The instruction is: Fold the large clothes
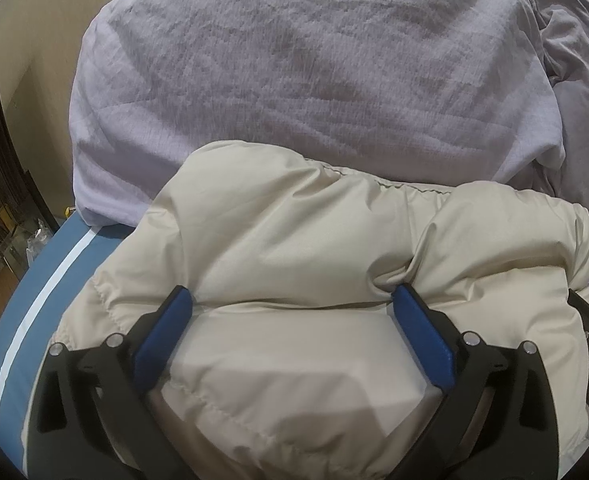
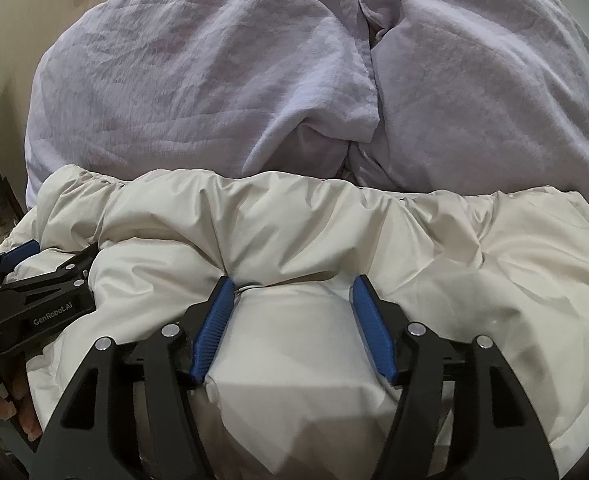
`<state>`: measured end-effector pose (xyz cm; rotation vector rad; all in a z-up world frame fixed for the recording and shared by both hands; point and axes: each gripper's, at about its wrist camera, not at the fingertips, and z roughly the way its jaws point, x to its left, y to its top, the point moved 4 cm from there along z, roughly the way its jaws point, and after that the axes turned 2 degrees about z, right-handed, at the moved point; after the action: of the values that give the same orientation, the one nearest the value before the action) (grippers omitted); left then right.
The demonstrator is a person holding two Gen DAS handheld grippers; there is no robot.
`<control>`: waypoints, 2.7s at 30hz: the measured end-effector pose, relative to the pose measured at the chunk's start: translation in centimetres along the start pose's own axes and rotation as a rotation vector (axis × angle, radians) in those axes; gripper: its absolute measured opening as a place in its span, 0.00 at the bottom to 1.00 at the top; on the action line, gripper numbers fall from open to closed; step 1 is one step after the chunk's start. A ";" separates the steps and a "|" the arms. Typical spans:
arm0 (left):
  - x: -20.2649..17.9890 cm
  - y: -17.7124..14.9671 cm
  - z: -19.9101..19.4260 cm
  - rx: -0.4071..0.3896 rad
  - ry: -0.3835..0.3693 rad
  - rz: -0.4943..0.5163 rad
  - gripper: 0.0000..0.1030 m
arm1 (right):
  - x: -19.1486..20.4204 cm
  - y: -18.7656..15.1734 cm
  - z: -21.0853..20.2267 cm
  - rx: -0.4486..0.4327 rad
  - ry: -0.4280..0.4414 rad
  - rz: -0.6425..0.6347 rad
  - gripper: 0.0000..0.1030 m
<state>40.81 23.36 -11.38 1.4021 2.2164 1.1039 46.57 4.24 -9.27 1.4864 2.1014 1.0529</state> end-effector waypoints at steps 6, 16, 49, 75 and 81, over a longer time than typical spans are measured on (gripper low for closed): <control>-0.1 0.0 -0.2 0.000 -0.003 -0.002 0.98 | -0.7 -0.2 -0.9 -0.019 0.031 0.029 0.67; 0.8 0.1 0.1 -0.001 -0.018 -0.017 0.98 | -8.5 2.0 -6.9 -0.084 -0.108 0.073 0.69; 0.8 0.1 0.0 -0.004 -0.014 -0.014 0.98 | -19.5 -1.0 -0.9 0.103 -0.317 0.202 0.78; 8.3 -5.3 -11.8 0.022 -0.014 -0.063 0.98 | -23.8 -6.3 -13.5 0.028 -0.250 0.402 0.78; 10.2 -8.7 -12.9 0.087 -0.026 -0.136 0.98 | -25.6 -9.7 -15.3 0.062 -0.205 0.524 0.78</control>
<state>22.61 24.39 -7.75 1.2692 2.3280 0.9484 40.01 -26.47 -9.61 2.1440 1.6548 0.9504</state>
